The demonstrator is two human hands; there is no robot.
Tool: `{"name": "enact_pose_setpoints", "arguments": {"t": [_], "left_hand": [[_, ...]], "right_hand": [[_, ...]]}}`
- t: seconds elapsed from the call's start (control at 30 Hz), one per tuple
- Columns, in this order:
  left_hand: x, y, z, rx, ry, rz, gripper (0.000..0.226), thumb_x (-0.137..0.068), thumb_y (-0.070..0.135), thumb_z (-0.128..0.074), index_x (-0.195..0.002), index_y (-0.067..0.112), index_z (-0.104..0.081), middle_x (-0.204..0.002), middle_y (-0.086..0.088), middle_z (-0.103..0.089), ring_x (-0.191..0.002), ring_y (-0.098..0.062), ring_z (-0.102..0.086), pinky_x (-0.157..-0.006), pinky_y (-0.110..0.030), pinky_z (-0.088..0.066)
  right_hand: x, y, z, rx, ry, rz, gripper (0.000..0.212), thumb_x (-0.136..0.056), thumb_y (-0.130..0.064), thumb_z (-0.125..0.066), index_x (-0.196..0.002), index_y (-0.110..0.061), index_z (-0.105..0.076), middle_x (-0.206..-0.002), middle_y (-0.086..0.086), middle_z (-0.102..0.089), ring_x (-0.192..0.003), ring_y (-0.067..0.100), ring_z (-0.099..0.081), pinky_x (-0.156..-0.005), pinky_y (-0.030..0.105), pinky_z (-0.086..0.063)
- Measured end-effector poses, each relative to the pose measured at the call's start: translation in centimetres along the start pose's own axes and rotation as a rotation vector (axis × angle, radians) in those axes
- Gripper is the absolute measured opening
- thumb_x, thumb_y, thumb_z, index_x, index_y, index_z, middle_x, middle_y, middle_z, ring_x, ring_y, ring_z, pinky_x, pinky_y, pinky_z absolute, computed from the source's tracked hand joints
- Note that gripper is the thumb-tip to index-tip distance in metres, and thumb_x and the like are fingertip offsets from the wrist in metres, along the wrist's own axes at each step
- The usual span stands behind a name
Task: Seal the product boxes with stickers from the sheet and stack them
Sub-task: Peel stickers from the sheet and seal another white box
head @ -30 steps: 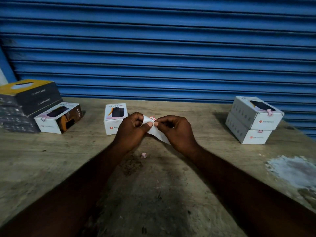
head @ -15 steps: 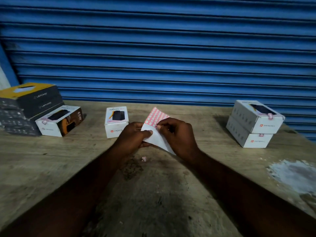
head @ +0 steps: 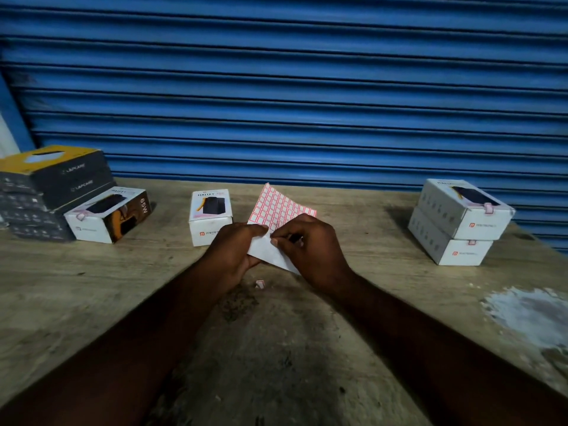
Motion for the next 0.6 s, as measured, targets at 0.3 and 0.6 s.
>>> {"name": "enact_pose_setpoints", "arguments": {"t": [0.3, 0.6], "left_hand": [[-0.2, -0.4, 0.9, -0.108, 0.044, -0.003, 0.020, -0.076, 0.019, -0.080, -0.092, 0.010, -0.072, -0.098, -0.012, -0.075, -0.096, -0.031, -0.070, -0.097, -0.050, -0.054], [0.0, 0.0, 1.1, 0.099, 0.044, -0.059, 0.015, -0.085, 0.008, -0.070, -0.099, 0.010, -0.070, -0.103, -0.014, -0.073, -0.093, -0.027, -0.071, -0.087, -0.041, -0.056]], "right_hand": [[0.4, -1.6, -0.6, 0.062, -0.045, 0.121, 0.013, -0.084, -0.019, -0.071, -0.092, -0.012, -0.078, -0.093, 0.004, -0.066, -0.089, 0.019, -0.062, -0.080, 0.040, -0.051], [0.6, -2.5, -0.9, -0.003, -0.117, 0.174, 0.007, -0.085, -0.019, -0.074, -0.089, -0.016, -0.078, -0.095, 0.001, -0.066, -0.093, 0.015, -0.062, -0.084, 0.036, -0.051]]}}
Point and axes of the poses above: each hand's wrist, its own x-axis away from the middle knuckle, its own z-axis out of the back of the hand, y = z × x, the point moved 7 cm from there along -x, towards the middle knuckle
